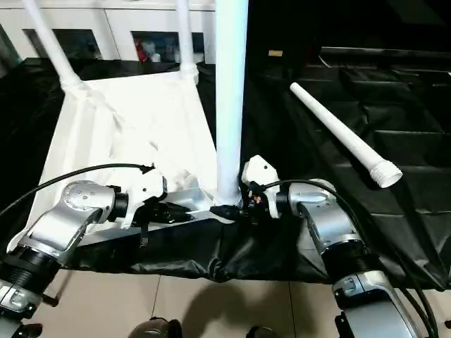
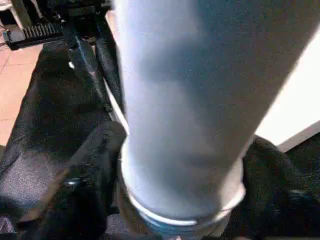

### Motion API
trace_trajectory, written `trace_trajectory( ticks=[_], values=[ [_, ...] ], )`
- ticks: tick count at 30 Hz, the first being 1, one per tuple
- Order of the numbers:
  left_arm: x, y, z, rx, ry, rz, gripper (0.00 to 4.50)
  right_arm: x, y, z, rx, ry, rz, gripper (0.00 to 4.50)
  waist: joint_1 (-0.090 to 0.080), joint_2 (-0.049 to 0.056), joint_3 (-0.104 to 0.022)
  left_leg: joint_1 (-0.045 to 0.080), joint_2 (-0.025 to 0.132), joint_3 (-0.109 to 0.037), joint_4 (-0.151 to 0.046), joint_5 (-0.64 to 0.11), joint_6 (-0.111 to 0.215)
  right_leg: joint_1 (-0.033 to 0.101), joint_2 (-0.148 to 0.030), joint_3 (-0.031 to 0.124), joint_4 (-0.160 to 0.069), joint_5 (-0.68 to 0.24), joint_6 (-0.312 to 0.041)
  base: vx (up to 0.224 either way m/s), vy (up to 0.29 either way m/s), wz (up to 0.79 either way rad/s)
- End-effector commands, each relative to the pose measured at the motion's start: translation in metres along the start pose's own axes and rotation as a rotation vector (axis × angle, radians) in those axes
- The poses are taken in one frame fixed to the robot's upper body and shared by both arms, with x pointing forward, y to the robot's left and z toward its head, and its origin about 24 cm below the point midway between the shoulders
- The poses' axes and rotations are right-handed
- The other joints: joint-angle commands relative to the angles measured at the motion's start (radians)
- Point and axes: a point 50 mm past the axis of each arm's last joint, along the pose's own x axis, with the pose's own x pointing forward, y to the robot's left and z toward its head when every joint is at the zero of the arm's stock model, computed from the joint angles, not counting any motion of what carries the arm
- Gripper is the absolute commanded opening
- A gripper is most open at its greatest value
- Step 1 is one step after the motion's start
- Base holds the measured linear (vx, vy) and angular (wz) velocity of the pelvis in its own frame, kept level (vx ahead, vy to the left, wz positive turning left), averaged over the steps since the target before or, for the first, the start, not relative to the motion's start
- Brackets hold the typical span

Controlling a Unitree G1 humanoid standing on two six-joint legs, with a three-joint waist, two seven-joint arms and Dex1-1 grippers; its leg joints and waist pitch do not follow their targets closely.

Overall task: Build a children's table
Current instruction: Rotate leg to tighten

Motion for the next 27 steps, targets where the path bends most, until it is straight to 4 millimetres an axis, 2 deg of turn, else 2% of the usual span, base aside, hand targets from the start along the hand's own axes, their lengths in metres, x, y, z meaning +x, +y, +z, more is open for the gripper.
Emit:
trace_trajectory(
  ticks=[1, 8, 13, 14, 15, 16, 17, 18, 19, 20, 21, 22, 24, 27],
  values=[
    [0.002, 0.0, 0.016, 0.067, -0.068, -0.032, 0.0, 0.007, 0.008, 0.001, -0.009, 0.004, 0.064, 2.86, -0.005, 0.006, -0.089, 0.03, 0.057, -0.024, -0.065, -0.295, 0.029, 0.053, -0.055, 0.041, -0.057, -0.247, -0.23, 0.0, 0.0, 0.0],
    [0.002, 0.0, 0.014, 0.048, -0.069, -0.031, 0.0, 0.01, 0.011, -0.002, 0.015, -0.005, 0.068, 2.74, -0.006, 0.004, -0.087, 0.031, 0.055, -0.026, -0.065, -0.337, 0.012, 0.048, -0.056, 0.042, -0.062, -0.32, -0.207, 0.0, 0.0, 0.0],
    [0.005, 0.005, 0.016, 0.011, -0.085, 0.026, 0.0, 0.015, 0.006, -0.003, 0.06, -0.021, -0.028, 2.73, -0.009, 0.006, -0.087, 0.03, 0.055, -0.028, -0.066, -0.337, 0.006, 0.048, -0.054, 0.042, -0.059, -0.305, -0.21, 0.0, 0.0, 0.0],
    [0.012, 0.009, 0.019, -0.026, -0.103, 0.096, 0.0, 0.022, 0.001, -0.005, 0.106, -0.037, -0.131, 2.73, -0.013, 0.005, -0.087, 0.03, 0.054, -0.028, -0.065, -0.343, 0.001, 0.047, -0.055, 0.043, -0.059, -0.311, -0.21, 0.0, 0.0, 0.0],
    [0.012, 0.009, 0.019, -0.026, -0.103, 0.096, 0.0, 0.022, 0.001, -0.005, 0.106, -0.037, -0.131, 2.73, -0.015, 0.005, -0.085, 0.029, 0.052, -0.028, -0.066, -0.345, -0.003, 0.047, -0.055, 0.042, -0.06, -0.321, -0.209, 0.0, 0.0, 0.0],
    [0.021, 0.014, 0.022, -0.065, -0.114, 0.171, 0.0, 0.029, -0.002, -0.007, 0.158, -0.054, -0.229, 2.73, -0.019, 0.001, -0.088, 0.03, 0.051, -0.031, -0.065, -0.352, -0.007, 0.051, -0.059, 0.04, -0.065, -0.355, -0.196, 0.0, 0.0, 0.0],
    [0.036, 0.02, 0.028, -0.123, -0.128, 0.278, 0.0, 0.042, -0.006, -0.009, 0.258, -0.08, -0.377, 2.73, -0.027, 0.009, -0.083, 0.03, 0.05, -0.028, -0.065, -0.348, -0.014, 0.043, -0.055, 0.044, -0.063, -0.352, -0.198, 0.0, 0.0, 0.0],
    [0.044, 0.023, 0.032, -0.149, -0.133, 0.326, 0.0, 0.048, -0.007, -0.011, 0.313, -0.091, -0.442, 2.73, -0.033, 0.009, -0.078, 0.032, 0.049, -0.028, -0.066, -0.37, -0.023, 0.037, -0.053, 0.043, -0.07, -0.379, -0.199, 0.0, 0.0, 0.0],
    [0.048, 0.023, 0.033, -0.16, -0.135, 0.346, 0.0, 0.051, -0.007, -0.011, 0.34, -0.096, -0.47, 2.73, -0.033, 0.004, -0.084, 0.042, 0.047, -0.037, -0.063, -0.405, -0.043, 0.044, -0.059, 0.035, -0.074, -0.442, -0.178, 0.0, 0.0, 0.0],
    [0.049, 0.023, 0.034, -0.161, -0.136, 0.349, 0.0, 0.052, -0.007, -0.011, 0.343, -0.097, -0.476, 2.72, -0.039, 0.002, -0.083, 0.028, 0.045, -0.039, -0.068, -0.391, -0.034, 0.053, -0.06, 0.034, -0.074, -0.439, -0.162, 0.0, 0.0, 0.0],
    [0.056, 0.023, 0.037, -0.173, -0.142, 0.37, 0.0, 0.059, -0.007, -0.01, 0.373, -0.106, -0.519, 2.72, -0.04, 0.004, -0.084, 0.029, 0.045, -0.038, -0.068, -0.387, -0.03, 0.051, -0.059, 0.034, -0.076, -0.429, -0.158, 0.0, 0.0, 0.0],
    [0.063, 0.022, 0.041, -0.181, -0.148, 0.383, 0.0, 0.066, -0.007, -0.008, 0.405, -0.113, -0.559, 2.72, -0.051, 0.005, -0.086, 0.03, 0.042, -0.033, -0.064, -0.381, -0.016, 0.046, -0.057, 0.037, -0.08, -0.404, -0.161, 0.0, 0.0, 0.0],
    [0.077, 0.016, 0.048, -0.181, -0.157, 0.372, 0.0, 0.081, -0.003, -0.001, 0.408, -0.13, -0.584, 2.72, -0.052, 0.002, -0.085, 0.029, 0.038, -0.032, -0.061, -0.371, -0.003, 0.046, -0.058, 0.035, -0.084, -0.428, -0.156, 0.0, 0.0, 0.0],
    [0.08, 0.014, 0.048, -0.143, -0.135, 0.368, 0.0, 0.087, 0.0, 0.004, 0.386, -0.138, -0.578, 2.72, -0.051, 0.005, -0.086, 0.027, 0.04, -0.033, -0.062, -0.357, 0.012, 0.046, -0.057, 0.034, -0.085, -0.433, -0.145, 0.0, 0.0, 0.0]
  ],
)
